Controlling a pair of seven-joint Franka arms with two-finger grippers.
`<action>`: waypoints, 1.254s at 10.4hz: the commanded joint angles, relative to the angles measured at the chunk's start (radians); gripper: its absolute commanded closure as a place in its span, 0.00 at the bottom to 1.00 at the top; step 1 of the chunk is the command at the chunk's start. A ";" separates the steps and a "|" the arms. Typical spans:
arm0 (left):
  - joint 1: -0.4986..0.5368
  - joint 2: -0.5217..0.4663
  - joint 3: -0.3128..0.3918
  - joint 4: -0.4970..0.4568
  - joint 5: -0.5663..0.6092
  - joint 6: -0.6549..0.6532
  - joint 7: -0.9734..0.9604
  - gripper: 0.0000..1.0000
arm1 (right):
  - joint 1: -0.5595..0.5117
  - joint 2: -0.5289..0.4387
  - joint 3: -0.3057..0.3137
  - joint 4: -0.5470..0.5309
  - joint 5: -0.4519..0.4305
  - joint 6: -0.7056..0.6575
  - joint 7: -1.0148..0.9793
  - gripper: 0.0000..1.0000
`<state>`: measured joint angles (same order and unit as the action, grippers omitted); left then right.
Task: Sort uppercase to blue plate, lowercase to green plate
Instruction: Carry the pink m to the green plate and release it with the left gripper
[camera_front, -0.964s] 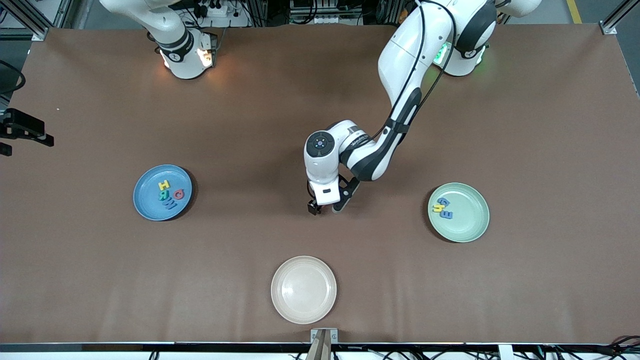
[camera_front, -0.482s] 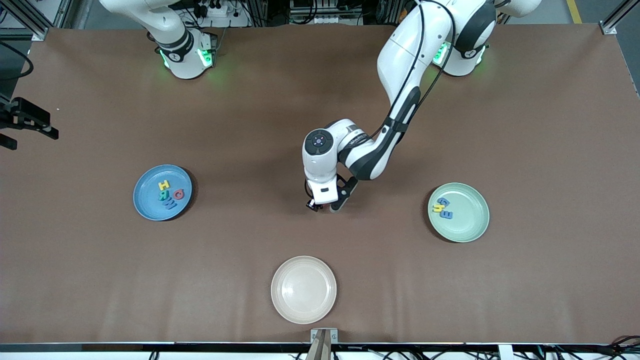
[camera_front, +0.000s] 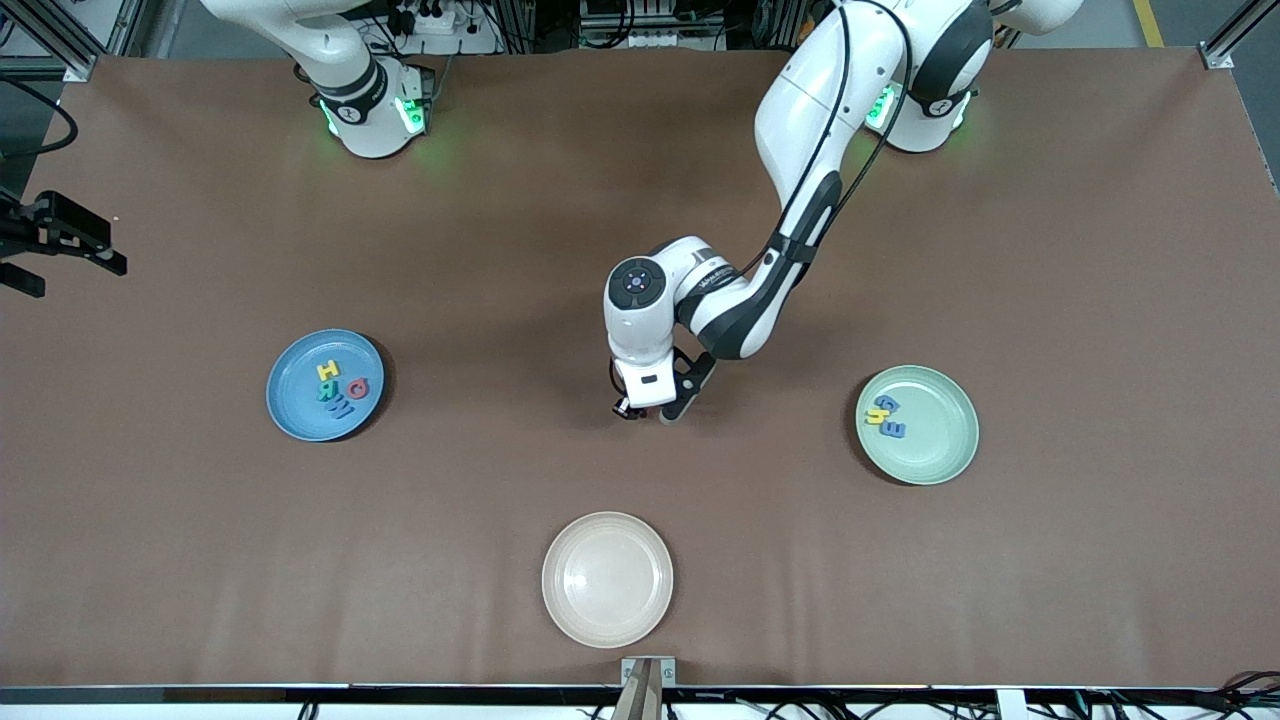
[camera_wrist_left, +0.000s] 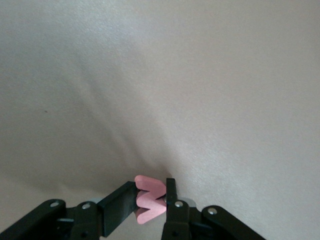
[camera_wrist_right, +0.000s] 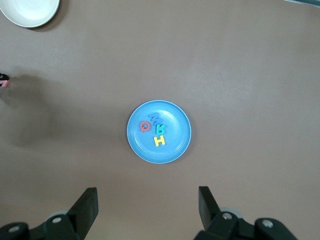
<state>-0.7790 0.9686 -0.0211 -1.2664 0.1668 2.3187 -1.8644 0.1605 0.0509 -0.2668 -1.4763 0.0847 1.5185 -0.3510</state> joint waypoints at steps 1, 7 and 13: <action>0.023 -0.043 0.006 -0.005 -0.001 -0.064 0.018 1.00 | -0.039 -0.036 0.043 -0.036 -0.019 0.014 0.006 0.10; 0.193 -0.140 -0.019 -0.036 -0.024 -0.225 0.212 1.00 | -0.153 -0.034 0.165 -0.036 -0.023 0.015 0.004 0.10; 0.490 -0.211 -0.097 -0.103 -0.024 -0.406 0.459 1.00 | -0.236 -0.036 0.248 -0.035 -0.023 0.015 0.004 0.10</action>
<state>-0.3680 0.8062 -0.0771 -1.3251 0.1615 1.9560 -1.4641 -0.0413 0.0492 -0.0552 -1.4777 0.0768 1.5220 -0.3510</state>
